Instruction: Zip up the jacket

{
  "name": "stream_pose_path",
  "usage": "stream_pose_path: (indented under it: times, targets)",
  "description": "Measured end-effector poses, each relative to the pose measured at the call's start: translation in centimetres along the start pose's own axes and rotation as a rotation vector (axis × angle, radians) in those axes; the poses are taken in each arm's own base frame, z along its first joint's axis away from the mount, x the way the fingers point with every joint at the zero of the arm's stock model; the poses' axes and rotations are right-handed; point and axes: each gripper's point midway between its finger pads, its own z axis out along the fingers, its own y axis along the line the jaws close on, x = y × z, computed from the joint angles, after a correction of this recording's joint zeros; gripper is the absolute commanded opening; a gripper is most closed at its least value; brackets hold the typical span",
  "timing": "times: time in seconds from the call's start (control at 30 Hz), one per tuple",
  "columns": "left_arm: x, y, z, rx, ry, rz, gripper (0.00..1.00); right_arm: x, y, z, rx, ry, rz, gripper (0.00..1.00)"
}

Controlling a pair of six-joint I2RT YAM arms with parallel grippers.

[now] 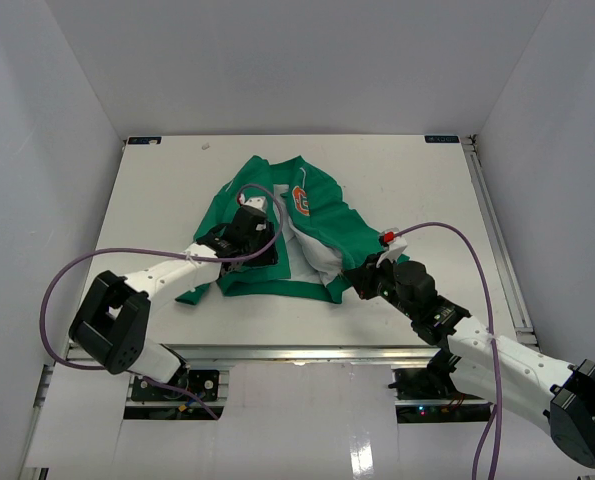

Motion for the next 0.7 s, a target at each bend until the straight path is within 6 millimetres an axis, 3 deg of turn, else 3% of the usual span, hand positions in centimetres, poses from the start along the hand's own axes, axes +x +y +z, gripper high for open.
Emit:
stream_pose_path:
  times: [0.43, 0.7]
  targets:
    - [2.2, -1.7, 2.7, -0.091, 0.135, 0.054, 0.56, 0.2, -0.5, -0.2, 0.019, 0.006, -0.008, 0.08]
    - [4.4, -1.5, 3.8, -0.161, 0.215, 0.08, 0.57, 0.4, -0.7, -0.5, 0.025, 0.003, -0.014, 0.08]
